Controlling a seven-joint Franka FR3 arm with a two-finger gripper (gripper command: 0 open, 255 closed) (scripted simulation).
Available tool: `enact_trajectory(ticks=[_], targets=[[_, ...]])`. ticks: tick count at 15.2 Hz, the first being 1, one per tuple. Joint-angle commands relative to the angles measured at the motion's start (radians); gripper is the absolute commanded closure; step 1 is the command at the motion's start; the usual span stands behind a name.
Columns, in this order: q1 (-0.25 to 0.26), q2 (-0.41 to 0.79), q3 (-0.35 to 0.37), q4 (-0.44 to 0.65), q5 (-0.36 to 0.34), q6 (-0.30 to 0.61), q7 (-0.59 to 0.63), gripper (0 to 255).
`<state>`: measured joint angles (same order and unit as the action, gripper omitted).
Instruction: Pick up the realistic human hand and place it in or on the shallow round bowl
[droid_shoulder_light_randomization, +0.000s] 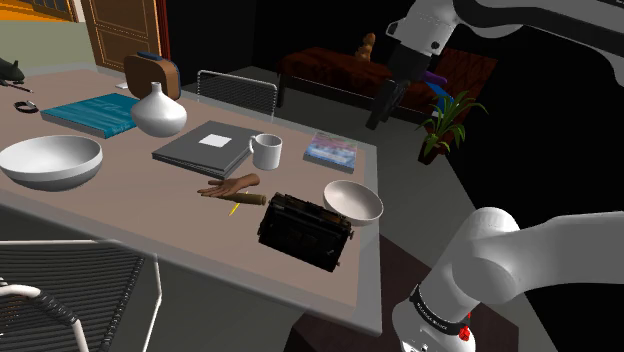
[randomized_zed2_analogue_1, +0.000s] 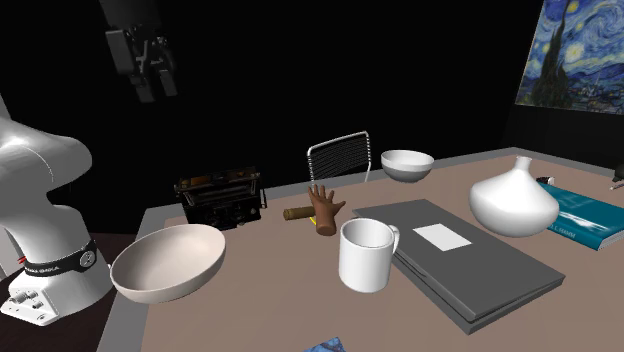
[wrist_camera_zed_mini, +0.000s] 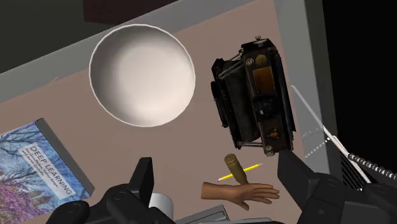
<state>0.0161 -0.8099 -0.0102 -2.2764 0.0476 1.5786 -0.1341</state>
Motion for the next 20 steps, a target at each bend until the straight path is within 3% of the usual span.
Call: enact_trajectory(ticks=[1,10,20], targets=[[0.0,0.0,0.0,0.0,0.0,0.0,0.0,0],[0.106,0.315,-0.131,0.065,-0.011,0.189,-0.384,0],[0.199,0.712,-0.192,0.269,0.062,0.293,-0.798,0]])
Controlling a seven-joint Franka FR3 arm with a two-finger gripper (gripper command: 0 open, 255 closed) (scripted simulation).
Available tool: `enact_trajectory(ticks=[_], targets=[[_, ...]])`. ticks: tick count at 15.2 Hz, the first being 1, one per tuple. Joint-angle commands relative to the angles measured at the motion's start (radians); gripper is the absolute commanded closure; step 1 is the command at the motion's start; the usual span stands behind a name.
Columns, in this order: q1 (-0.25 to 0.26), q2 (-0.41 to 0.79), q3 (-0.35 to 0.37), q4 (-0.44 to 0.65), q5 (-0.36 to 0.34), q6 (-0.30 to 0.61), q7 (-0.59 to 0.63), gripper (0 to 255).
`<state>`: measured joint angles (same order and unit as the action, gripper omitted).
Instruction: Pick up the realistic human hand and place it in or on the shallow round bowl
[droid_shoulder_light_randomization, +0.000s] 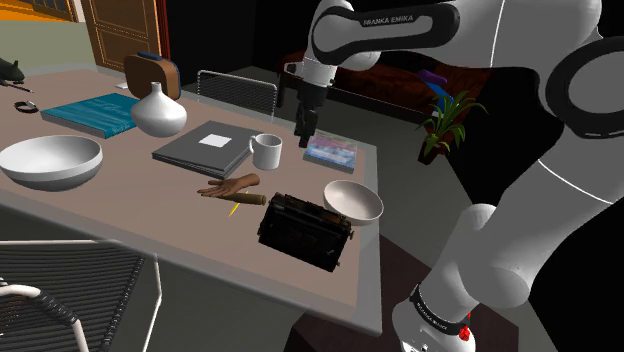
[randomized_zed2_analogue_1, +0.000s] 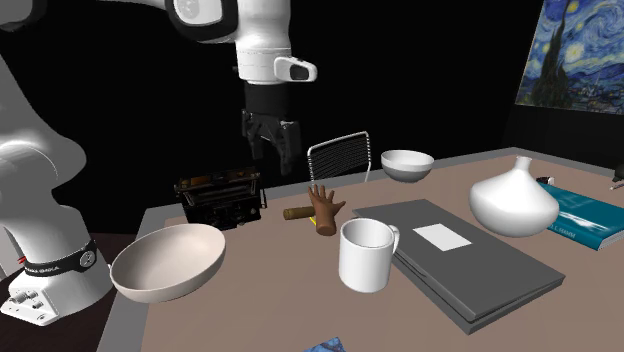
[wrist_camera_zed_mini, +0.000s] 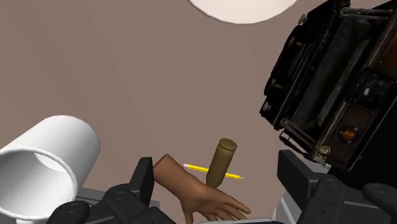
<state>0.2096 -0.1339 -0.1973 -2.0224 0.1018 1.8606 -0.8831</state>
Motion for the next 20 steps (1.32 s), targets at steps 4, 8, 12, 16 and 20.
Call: enact_trajectory(ticks=[4,8,12,16,20], targets=[[0.023,0.191,0.007,0.123,0.041,0.022,-0.197,0],[0.033,0.339,0.034,0.24,0.063,0.02,-0.329,0],[0.043,0.48,0.072,0.363,0.068,0.009,-0.443,0],[0.056,0.602,0.109,0.477,0.06,-0.007,-0.535,0],[0.06,0.609,0.111,0.434,0.063,0.043,-0.537,0]])
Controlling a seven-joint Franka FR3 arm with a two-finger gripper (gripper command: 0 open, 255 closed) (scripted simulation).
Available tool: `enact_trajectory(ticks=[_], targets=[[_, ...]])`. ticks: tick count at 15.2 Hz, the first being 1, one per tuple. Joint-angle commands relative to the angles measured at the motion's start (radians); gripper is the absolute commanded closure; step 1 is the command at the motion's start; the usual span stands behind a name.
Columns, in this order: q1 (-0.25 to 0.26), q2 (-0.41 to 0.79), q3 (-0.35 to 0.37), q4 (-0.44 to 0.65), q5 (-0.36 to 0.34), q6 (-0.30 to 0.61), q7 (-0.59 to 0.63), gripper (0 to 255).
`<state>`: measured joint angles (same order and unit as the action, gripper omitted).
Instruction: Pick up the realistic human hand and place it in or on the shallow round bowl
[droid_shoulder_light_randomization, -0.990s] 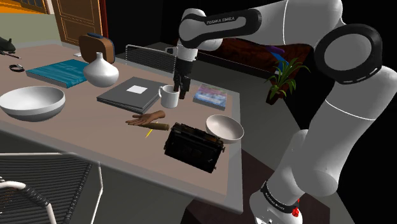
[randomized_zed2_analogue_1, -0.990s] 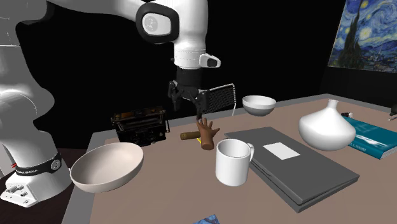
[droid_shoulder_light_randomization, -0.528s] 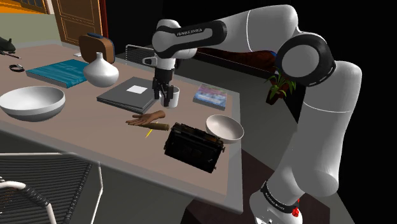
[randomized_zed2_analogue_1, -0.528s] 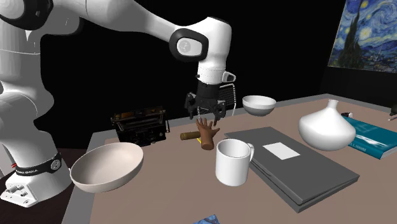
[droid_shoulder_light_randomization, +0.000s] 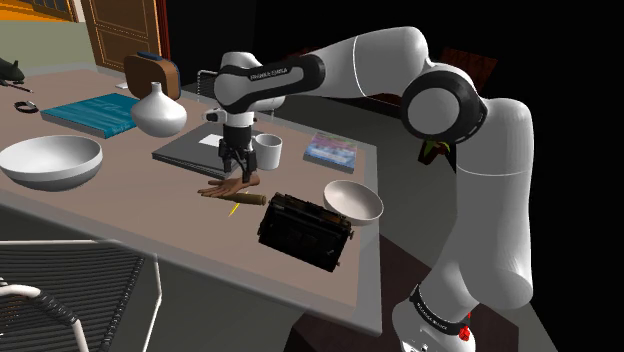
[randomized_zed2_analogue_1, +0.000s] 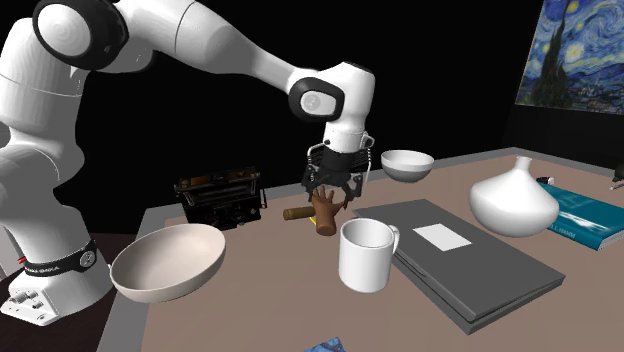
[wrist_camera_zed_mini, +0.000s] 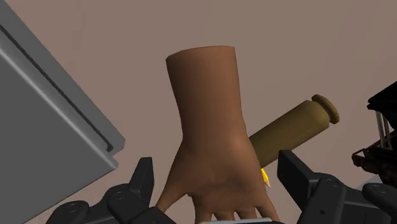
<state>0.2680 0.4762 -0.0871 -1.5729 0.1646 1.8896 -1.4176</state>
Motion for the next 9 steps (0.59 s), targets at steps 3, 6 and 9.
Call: enact_trajectory(ticks=[3,6,9], targets=[[0.004,0.007,0.003,-0.044,0.003,0.051,-0.005,0],[0.004,0.008,0.003,-0.049,0.004,0.058,-0.005,0],[0.004,0.008,0.003,-0.049,0.004,0.058,-0.005,0]])
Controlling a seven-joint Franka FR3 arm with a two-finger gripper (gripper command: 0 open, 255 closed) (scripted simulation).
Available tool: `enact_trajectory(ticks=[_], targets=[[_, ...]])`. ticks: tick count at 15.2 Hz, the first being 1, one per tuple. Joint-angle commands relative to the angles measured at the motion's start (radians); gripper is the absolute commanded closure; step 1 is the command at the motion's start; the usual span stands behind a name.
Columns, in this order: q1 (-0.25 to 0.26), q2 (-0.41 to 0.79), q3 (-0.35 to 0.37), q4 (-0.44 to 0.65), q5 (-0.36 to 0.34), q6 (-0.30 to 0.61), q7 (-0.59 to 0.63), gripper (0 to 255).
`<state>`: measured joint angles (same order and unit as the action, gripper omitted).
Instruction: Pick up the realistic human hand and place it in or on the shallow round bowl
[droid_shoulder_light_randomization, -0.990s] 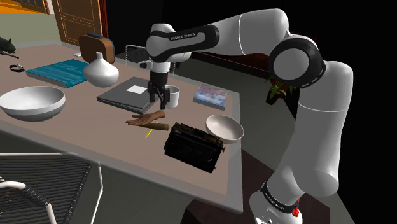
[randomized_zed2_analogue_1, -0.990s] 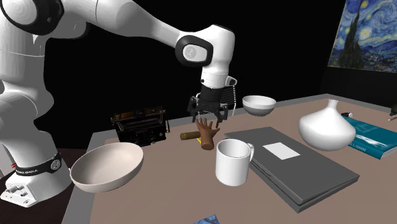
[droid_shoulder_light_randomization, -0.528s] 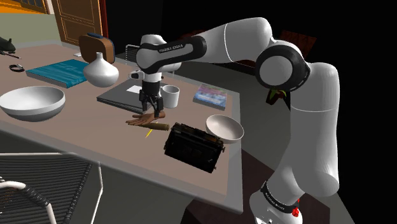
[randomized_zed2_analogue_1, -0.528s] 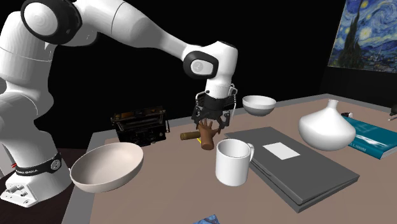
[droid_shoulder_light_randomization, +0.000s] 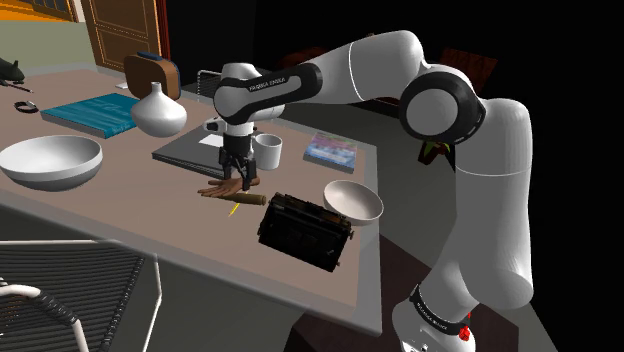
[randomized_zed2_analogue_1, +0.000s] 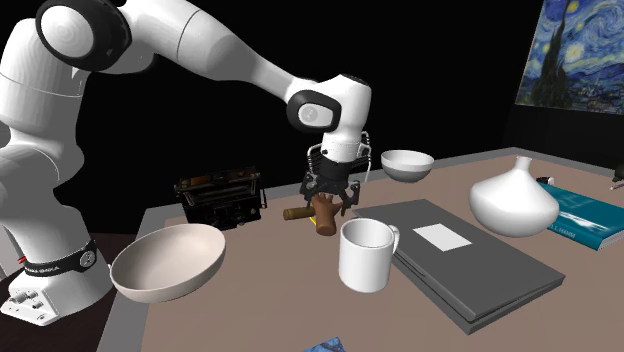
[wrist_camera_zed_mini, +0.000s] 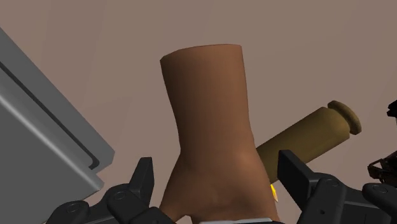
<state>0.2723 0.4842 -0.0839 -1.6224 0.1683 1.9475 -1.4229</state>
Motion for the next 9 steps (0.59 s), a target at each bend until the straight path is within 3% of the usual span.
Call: enact_trajectory(ticks=[1,2,3,9], targets=[[0.0,0.0,0.0,0.0,0.0,0.0,0.0,0],[0.0,0.0,0.0,0.0,0.0,0.0,0.0,0],[0.0,0.0,0.0,0.0,0.0,0.0,0.0,255],[0.0,-0.001,0.0,-0.002,0.0,0.001,0.0,255]])
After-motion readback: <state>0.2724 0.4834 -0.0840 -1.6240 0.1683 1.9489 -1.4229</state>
